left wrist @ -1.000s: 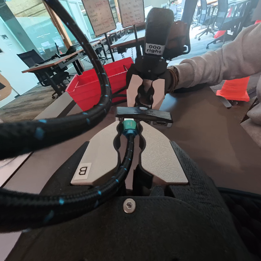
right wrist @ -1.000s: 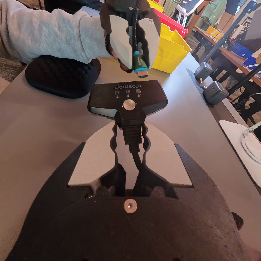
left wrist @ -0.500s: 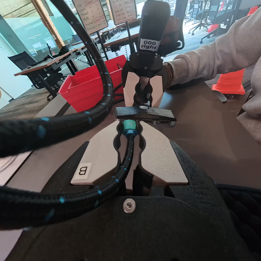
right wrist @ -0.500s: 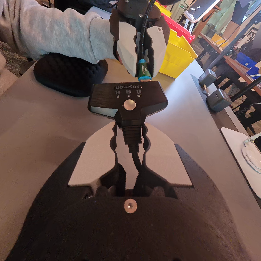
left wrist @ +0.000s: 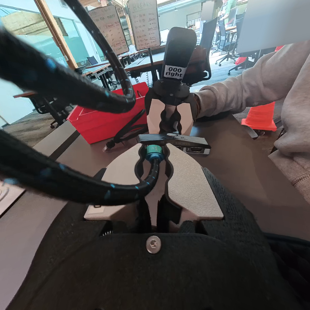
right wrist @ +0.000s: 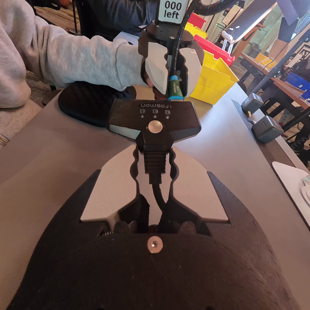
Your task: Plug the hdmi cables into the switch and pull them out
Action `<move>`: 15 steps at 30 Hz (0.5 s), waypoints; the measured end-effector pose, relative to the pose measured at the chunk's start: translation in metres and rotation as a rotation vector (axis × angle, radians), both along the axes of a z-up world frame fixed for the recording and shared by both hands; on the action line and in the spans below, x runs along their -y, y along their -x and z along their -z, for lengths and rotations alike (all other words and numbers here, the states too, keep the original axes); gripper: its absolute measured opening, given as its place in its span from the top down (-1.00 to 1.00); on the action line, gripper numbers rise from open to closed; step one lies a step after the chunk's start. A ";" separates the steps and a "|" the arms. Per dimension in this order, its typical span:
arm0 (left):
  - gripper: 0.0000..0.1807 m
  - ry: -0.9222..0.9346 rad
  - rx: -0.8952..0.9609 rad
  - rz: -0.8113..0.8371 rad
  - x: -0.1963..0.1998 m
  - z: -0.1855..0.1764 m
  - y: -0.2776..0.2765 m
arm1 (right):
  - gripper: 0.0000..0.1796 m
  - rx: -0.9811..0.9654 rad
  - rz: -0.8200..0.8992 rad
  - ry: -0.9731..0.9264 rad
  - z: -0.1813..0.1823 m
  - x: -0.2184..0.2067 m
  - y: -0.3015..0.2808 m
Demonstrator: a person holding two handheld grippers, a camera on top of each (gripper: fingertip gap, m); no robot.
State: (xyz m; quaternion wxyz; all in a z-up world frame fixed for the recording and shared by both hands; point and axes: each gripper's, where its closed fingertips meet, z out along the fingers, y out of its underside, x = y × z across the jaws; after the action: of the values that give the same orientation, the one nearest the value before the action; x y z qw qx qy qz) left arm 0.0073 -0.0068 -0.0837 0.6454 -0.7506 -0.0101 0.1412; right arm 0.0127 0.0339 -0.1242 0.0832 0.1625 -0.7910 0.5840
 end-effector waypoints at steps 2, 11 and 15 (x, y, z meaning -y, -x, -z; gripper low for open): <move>0.77 0.009 0.001 0.002 0.000 0.001 -0.001 | 0.61 0.002 -0.009 -0.002 0.000 0.000 -0.002; 0.77 0.007 0.012 0.050 -0.004 0.003 -0.008 | 0.60 -0.021 -0.071 0.001 -0.001 -0.001 -0.013; 0.77 -0.018 0.014 0.048 -0.003 0.000 -0.007 | 0.60 -0.017 -0.065 0.005 -0.002 0.001 -0.012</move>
State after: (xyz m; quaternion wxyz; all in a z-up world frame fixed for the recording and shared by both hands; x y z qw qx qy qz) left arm 0.0145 -0.0041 -0.0833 0.6552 -0.7458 0.0021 0.1206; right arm 0.0246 0.0329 -0.1220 0.0713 0.1929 -0.7831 0.5869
